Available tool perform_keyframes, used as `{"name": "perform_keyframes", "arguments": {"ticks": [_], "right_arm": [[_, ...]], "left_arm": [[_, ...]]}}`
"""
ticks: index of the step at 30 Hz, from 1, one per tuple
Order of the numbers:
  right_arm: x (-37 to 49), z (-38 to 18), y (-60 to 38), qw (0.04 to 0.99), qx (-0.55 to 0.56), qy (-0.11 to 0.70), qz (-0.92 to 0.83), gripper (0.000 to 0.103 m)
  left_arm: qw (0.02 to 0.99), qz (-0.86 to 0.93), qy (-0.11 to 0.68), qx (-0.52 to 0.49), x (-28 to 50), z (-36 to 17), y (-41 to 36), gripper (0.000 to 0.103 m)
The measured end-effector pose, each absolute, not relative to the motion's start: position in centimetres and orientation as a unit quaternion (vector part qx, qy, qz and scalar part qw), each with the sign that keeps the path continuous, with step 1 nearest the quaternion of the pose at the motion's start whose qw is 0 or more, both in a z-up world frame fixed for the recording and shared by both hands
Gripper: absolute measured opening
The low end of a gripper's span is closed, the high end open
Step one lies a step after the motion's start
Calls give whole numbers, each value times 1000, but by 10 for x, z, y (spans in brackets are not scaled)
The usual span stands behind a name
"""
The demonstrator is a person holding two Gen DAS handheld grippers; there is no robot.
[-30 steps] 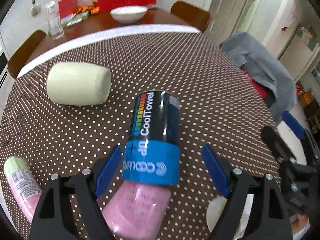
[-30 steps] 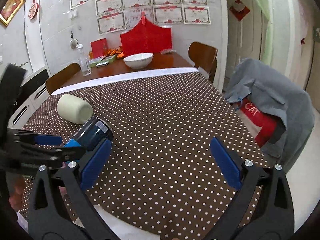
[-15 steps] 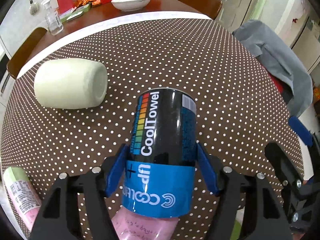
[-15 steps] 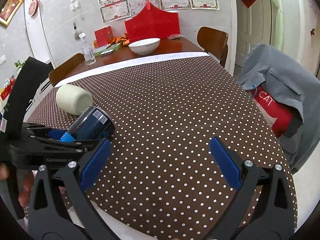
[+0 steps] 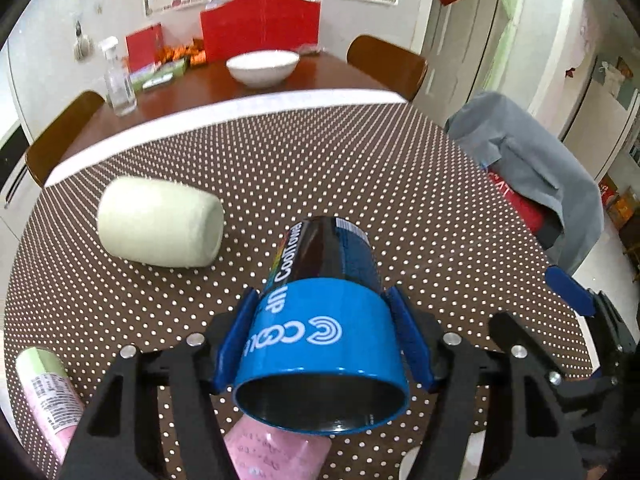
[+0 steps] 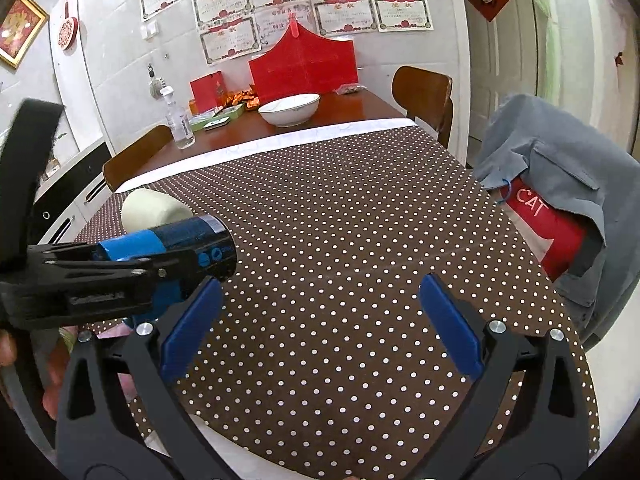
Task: Flip cup upside down
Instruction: 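Lift the can with the left tool and rotate it toward the right tool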
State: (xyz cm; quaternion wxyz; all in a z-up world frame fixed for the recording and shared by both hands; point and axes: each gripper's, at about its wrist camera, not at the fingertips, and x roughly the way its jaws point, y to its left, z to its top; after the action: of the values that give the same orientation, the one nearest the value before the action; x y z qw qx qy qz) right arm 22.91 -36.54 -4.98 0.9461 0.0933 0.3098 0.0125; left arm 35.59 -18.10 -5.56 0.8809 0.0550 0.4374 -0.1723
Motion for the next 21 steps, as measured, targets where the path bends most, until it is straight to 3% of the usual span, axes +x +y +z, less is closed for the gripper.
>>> {"name": "perform_keyframes", "arguments": {"ticks": [21], "right_arm": [[165,-12,-285,956,64,278,71,97]], "left_arm": [[933,-120,338,32,222,-4,-78,66]]}}
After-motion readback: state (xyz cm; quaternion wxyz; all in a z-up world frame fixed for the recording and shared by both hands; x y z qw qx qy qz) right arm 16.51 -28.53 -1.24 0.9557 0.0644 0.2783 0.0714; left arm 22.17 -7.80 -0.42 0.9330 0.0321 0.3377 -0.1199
